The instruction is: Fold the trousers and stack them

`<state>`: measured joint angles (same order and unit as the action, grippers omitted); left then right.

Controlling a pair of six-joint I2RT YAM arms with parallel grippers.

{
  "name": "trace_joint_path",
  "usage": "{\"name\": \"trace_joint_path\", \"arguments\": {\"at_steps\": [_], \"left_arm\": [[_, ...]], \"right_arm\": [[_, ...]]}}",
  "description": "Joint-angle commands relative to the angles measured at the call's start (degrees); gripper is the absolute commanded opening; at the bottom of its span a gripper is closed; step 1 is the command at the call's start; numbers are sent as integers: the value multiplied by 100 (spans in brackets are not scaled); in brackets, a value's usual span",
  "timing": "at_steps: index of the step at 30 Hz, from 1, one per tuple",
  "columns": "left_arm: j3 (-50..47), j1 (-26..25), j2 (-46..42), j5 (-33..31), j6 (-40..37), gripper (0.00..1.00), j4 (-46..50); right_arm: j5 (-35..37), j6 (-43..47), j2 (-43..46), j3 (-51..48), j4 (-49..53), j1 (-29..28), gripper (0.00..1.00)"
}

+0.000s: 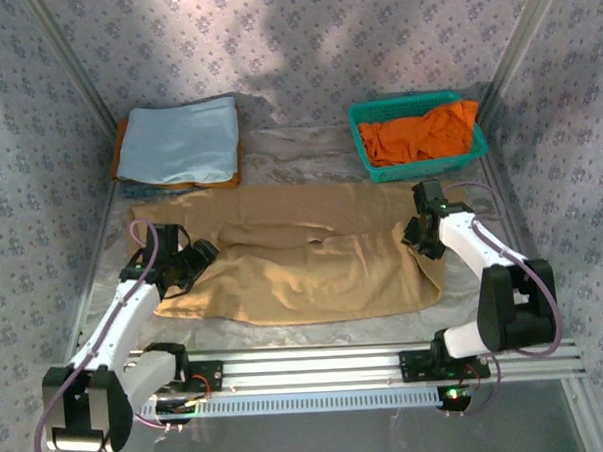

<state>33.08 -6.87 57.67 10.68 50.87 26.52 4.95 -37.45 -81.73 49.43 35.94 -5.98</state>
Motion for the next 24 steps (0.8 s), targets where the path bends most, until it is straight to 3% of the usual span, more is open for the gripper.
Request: {"name": "trace_joint_path", "arguments": {"at_steps": [1, 7, 14, 20, 22, 24], "left_arm": [[-73, 82, 200, -65, 41, 67, -620], [12, 167, 401, 20, -83, 65, -673], [102, 175, 450, 127, -93, 61, -776], [100, 178, 485, 251, -79, 59, -874], [103, 189, 478, 267, -114, 59, -830], [108, 210, 448, 269, -146, 60, -750]], "right_arm": [[-84, 296, -284, -103, -128, 162, 34], [169, 186, 48, -179, -29, 218, 0], [608, -151, 1413, -302, 651, 1018, 0], [703, -424, 2461, -336, 1125, 2687, 0], [733, -525, 2694, -306, 1143, 3145, 34], [937, -615, 2846, -182, 1198, 3387, 49]]}}
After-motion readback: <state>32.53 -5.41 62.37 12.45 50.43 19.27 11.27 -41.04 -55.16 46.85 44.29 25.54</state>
